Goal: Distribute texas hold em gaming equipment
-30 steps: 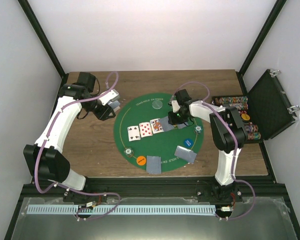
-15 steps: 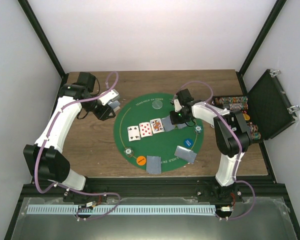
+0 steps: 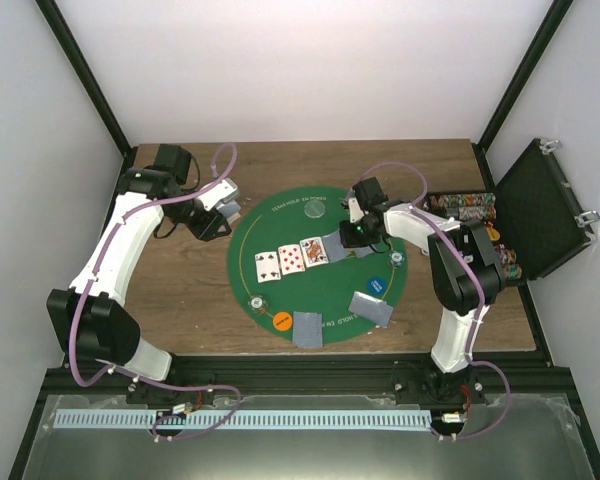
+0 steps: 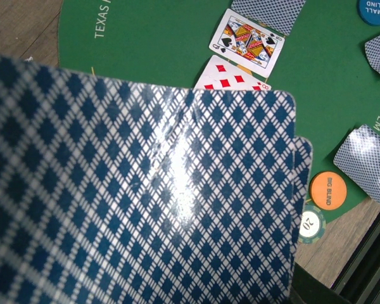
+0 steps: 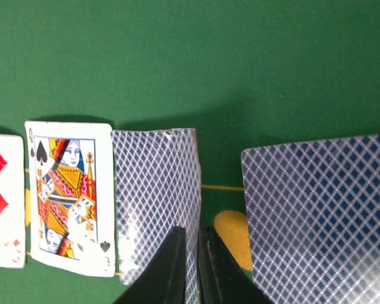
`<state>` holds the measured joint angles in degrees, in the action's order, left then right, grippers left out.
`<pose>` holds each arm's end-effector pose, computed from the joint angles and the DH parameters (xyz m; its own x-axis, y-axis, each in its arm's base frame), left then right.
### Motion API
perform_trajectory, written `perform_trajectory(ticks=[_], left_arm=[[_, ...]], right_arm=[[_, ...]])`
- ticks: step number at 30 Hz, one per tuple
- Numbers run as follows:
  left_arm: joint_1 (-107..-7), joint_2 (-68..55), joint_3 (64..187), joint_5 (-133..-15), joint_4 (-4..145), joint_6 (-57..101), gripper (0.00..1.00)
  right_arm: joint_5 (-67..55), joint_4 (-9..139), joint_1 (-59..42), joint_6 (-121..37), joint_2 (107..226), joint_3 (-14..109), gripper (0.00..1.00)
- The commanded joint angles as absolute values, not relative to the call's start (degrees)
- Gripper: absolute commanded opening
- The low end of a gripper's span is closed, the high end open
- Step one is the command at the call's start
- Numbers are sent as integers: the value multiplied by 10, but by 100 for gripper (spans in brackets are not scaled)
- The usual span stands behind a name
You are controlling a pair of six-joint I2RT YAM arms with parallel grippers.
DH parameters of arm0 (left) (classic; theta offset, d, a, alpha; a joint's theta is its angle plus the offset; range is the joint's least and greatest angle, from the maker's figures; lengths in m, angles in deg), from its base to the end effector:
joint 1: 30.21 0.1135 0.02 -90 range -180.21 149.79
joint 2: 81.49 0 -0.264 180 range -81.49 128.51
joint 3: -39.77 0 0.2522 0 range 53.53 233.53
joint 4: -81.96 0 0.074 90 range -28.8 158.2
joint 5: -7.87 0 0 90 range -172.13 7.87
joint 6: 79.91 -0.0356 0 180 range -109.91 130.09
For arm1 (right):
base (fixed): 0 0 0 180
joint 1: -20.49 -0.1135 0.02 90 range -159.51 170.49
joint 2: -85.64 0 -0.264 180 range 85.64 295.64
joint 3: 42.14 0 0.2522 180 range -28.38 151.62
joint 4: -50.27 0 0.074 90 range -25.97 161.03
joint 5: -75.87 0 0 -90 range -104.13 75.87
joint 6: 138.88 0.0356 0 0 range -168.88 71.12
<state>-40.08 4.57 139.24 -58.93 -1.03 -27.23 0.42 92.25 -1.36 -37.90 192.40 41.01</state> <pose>0.2778 -0.0626 0.3354 -0.5566 0.6625 -0.5013 0.7927 0.6040 -0.0821 0.3420 0.1468 0.1665 -0.9167 -0.1690 -0.3621 -0.2873 0.9086 0.3033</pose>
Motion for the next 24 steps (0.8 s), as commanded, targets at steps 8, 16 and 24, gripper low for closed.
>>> perform_trajectory(ticks=[8, 16, 24], left_arm=[[-399, 37, 1392, -580, -11, -277, 42], [-398, 31, 1389, -580, -10, -277, 42], [-398, 31, 1388, -582, -10, -276, 42]], right_arm=[[-17, 955, 6, -392, 1888, 451, 27], [-57, 989, 69, -432, 1919, 472, 46], [-25, 1000, 81, -461, 1975, 488, 48]])
